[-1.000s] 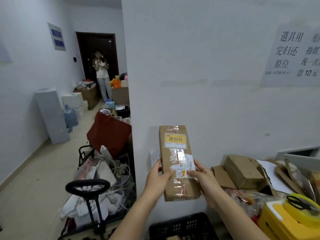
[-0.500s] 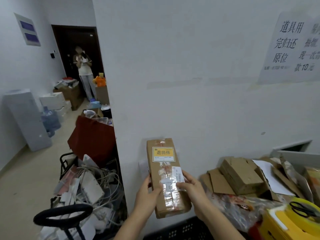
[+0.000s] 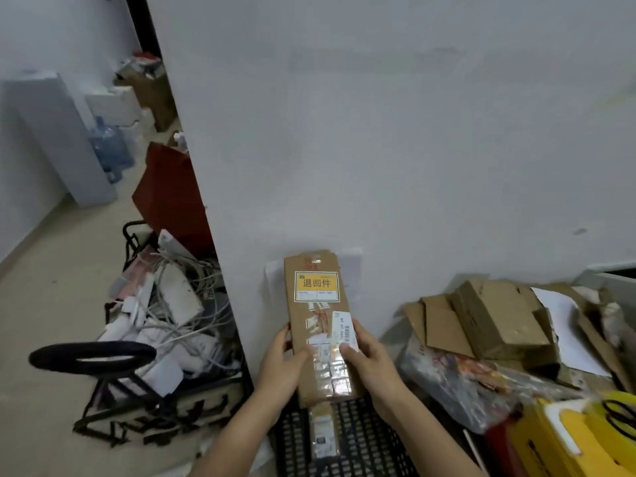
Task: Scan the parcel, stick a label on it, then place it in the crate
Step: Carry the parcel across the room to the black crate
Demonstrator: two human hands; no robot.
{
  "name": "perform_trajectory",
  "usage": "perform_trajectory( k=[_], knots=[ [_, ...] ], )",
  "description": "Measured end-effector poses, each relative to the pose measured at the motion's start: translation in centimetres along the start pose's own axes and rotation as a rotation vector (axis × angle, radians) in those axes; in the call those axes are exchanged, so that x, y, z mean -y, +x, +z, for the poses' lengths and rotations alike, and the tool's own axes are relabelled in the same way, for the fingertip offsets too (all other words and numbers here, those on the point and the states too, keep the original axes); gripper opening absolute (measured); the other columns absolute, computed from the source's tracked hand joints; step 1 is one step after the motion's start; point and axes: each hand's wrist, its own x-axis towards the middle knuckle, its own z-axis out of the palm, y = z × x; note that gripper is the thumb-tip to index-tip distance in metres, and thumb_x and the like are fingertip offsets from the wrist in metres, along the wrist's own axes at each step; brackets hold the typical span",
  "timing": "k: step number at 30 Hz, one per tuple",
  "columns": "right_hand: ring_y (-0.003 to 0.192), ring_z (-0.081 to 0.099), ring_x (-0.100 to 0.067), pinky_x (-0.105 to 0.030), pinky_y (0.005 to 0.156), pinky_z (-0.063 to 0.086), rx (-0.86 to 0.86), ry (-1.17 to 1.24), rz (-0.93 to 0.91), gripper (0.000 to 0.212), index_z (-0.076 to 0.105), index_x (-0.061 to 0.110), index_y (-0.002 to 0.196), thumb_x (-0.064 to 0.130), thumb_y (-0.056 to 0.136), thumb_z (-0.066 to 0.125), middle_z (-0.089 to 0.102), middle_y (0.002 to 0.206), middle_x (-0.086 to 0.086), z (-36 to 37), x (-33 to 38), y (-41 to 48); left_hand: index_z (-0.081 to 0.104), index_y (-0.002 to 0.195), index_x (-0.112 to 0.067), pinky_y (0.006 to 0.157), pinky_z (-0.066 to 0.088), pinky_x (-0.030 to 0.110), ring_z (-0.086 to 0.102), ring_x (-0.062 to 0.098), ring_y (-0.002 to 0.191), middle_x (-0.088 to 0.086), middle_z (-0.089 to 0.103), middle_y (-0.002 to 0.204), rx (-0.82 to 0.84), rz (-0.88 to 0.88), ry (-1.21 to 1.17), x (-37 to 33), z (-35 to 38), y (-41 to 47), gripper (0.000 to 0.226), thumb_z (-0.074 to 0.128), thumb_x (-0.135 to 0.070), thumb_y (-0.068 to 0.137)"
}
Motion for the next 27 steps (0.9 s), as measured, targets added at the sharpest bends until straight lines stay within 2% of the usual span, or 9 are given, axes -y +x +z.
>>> perform_trajectory(
  k=[3,9,13,15,17,19,21,23,27],
  knots=[
    [0.108,0.069,-0.021,-0.043,0.097,0.054,0.073,0.005,0.072,0.044,0.059,0.046,0.118,0.009,0.097,0.050,0.072,0.119,0.001,-0.7,-2.2,1.3,0.048,0.125,-0.037,0.077,0.055,0.028,0.067,0.012,0.097,-0.006,0.068,0.113,0.004,-0.029,-0.009,1.5,0.6,0.6,0.043,0.051,-0.011,0.092],
    [0.105,0.069,-0.017,-0.034,0.081,0.058,0.253,-0.022,0.299,0.075,0.050,0.063,0.108,-0.007,0.084,0.060,0.073,0.108,0.009,-2.1,-7.3,2.2,0.033,0.139,-0.032,0.075,0.052,0.023,0.063,0.010,0.098,-0.005,0.062,0.118,-0.010,-0.195,-0.004,7.7,1.1,0.9,0.044,0.043,-0.020,0.098],
    [0.112,0.065,-0.022,-0.042,0.082,0.060,0.277,-0.020,0.418,0.093,0.038,0.062,0.128,-0.016,0.079,0.056,0.066,0.122,0.009,-3.3,-10.9,2.6,0.030,0.142,-0.023,0.077,0.050,0.024,0.060,0.016,0.105,0.000,0.056,0.128,-0.004,-0.286,0.027,11.4,2.0,1.5,0.048,0.045,-0.022,0.097],
    [0.115,0.063,-0.024,-0.040,0.076,0.061,0.251,0.004,0.457,0.093,0.036,0.057,0.134,-0.014,0.079,0.057,0.062,0.127,0.009,-3.8,-12.7,3.1,0.032,0.139,-0.020,0.077,0.049,0.023,0.059,0.015,0.102,-0.001,0.056,0.123,-0.016,-0.306,0.030,12.6,2.5,1.8,0.048,0.050,-0.021,0.095],
    [0.114,0.063,-0.025,-0.040,0.074,0.061,0.200,0.018,0.507,0.085,0.038,0.042,0.139,-0.011,0.077,0.063,0.058,0.132,0.008,-4.2,-14.8,3.8,0.038,0.128,-0.016,0.066,0.046,0.019,0.058,0.006,0.089,-0.003,0.055,0.111,-0.055,-0.327,0.002,13.8,2.8,2.2,0.041,0.055,-0.015,0.092],
    [0.109,0.066,-0.025,-0.040,0.072,0.060,0.160,0.032,0.534,0.066,0.051,0.035,0.125,-0.007,0.076,0.067,0.059,0.132,0.009,-4.6,-17.0,4.4,0.040,0.121,-0.013,0.061,0.045,0.019,0.057,0.003,0.083,-0.007,0.056,0.100,-0.087,-0.368,-0.018,15.2,3.0,2.5,0.038,0.060,-0.014,0.088],
    [0.107,0.068,-0.028,-0.048,0.079,0.060,0.122,0.051,0.567,0.059,0.055,0.034,0.117,-0.005,0.074,0.069,0.062,0.128,0.009,-4.8,-18.9,4.6,0.041,0.120,-0.010,0.060,0.045,0.020,0.058,0.004,0.082,-0.009,0.055,0.097,-0.097,-0.397,-0.018,16.8,3.1,2.7,0.040,0.063,-0.016,0.087],
    [0.105,0.069,-0.029,-0.051,0.084,0.056,0.095,0.073,0.589,0.062,0.055,0.028,0.123,-0.006,0.073,0.069,0.065,0.124,0.007,-4.9,-20.8,4.7,0.040,0.117,-0.009,0.058,0.045,0.018,0.058,0.005,0.081,-0.005,0.055,0.097,-0.103,-0.426,-0.010,18.6,3.3,2.7,0.038,0.062,-0.016,0.088],
    [0.101,0.069,-0.027,-0.037,0.070,0.059,0.079,0.129,0.640,0.058,0.057,0.019,0.125,-0.014,0.077,0.062,0.070,0.120,0.000,-4.7,-23.6,4.9,0.043,0.109,-0.012,0.059,0.048,0.020,0.059,0.007,0.080,-0.004,0.056,0.095,-0.127,-0.481,-0.086,22.0,3.5,2.5,0.028,0.061,-0.010,0.087]
  ],
)
